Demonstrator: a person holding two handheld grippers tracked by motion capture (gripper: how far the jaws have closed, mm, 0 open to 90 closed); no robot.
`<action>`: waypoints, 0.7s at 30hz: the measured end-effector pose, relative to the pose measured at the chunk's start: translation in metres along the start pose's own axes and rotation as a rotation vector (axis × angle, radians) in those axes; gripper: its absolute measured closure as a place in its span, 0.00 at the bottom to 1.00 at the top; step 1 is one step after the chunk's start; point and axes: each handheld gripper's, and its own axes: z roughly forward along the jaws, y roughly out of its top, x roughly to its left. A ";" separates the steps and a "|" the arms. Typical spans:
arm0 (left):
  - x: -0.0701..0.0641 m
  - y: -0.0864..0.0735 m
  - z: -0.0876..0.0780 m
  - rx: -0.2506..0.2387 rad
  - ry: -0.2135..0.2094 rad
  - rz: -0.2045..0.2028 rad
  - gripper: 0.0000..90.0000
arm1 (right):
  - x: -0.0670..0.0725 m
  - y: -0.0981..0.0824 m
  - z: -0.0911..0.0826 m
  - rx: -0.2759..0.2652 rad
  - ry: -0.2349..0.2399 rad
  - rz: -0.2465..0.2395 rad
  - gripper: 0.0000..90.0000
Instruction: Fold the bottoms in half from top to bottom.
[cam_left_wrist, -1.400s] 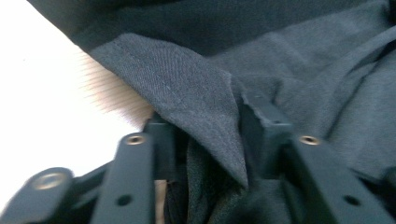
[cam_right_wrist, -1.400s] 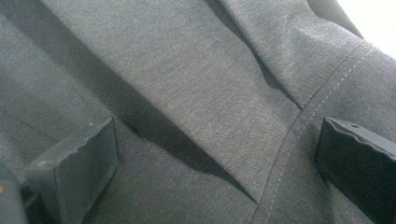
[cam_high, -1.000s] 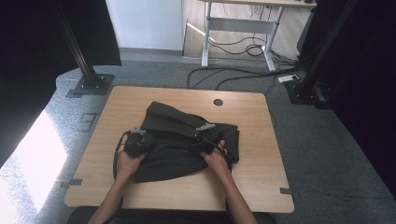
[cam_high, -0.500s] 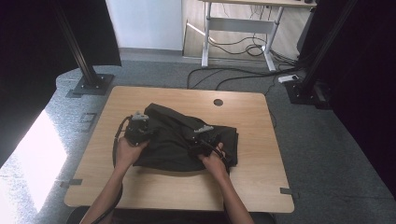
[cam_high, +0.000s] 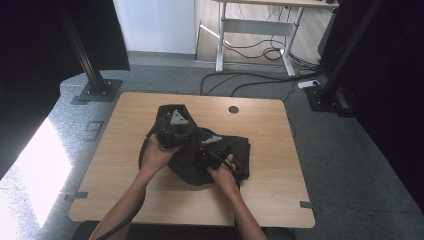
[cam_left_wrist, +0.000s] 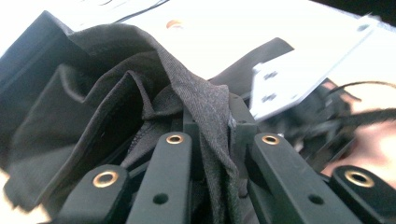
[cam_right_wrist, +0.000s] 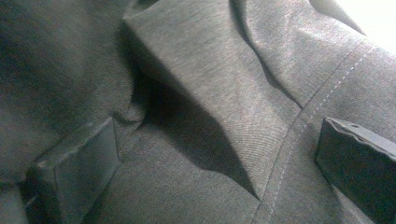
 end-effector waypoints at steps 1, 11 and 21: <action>0.000 0.000 0.000 0.000 0.000 0.000 0.91 | 0.001 0.000 0.000 0.001 0.004 -0.005 0.00; -0.014 0.006 0.010 0.062 0.140 0.110 0.91 | -0.002 0.007 -0.022 -0.038 0.050 0.089 0.06; -0.010 0.007 0.006 0.068 0.134 0.093 0.91 | -0.101 -0.043 -0.078 0.034 -0.046 0.224 0.25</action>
